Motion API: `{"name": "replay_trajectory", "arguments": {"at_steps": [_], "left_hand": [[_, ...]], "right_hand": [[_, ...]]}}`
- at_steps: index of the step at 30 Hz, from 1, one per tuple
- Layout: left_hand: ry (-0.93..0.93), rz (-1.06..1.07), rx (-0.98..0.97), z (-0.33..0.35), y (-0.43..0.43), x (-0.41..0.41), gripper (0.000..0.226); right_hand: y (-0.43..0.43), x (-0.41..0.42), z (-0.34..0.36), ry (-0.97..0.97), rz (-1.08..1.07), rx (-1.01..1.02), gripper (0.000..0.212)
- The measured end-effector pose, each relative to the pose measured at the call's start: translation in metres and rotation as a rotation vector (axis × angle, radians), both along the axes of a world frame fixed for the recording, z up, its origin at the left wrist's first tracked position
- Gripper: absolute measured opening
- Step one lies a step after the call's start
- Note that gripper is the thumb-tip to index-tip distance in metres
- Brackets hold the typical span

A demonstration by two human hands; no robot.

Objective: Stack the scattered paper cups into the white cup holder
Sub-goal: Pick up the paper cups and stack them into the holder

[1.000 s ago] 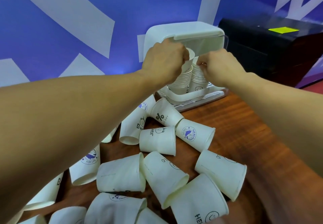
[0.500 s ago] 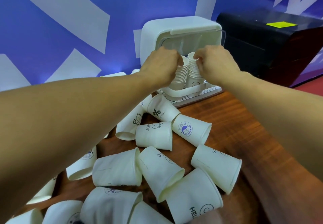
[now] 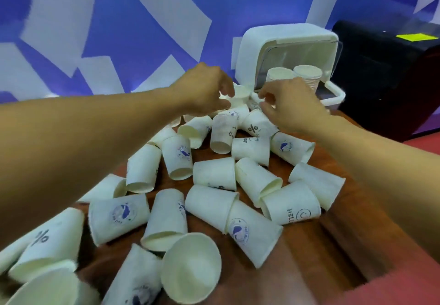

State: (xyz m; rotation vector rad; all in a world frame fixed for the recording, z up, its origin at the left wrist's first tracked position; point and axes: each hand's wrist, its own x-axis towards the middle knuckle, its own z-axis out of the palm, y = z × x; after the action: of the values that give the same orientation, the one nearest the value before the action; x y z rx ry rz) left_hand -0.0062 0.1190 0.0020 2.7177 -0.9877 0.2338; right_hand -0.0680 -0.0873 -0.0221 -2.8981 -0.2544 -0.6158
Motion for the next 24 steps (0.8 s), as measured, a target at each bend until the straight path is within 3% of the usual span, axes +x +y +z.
{"name": "replay_trajectory", "arguments": {"at_steps": [13, 19, 24], "left_hand": [[0.053, 0.314, -0.114, 0.021, 0.208, -0.161, 0.024], [0.117, 0.324, -0.235, 0.006, 0.242, -0.255, 0.021], [0.068, 0.335, -0.241, -0.034, 0.243, -0.313, 0.028]], "right_hand": [[0.152, -0.105, 0.031, 0.003, 0.256, 0.062, 0.022], [0.182, -0.193, 0.017, 0.052, 0.330, 0.076, 0.016], [0.180, -0.248, -0.005, 0.100, 0.255, 0.056, 0.024]]}}
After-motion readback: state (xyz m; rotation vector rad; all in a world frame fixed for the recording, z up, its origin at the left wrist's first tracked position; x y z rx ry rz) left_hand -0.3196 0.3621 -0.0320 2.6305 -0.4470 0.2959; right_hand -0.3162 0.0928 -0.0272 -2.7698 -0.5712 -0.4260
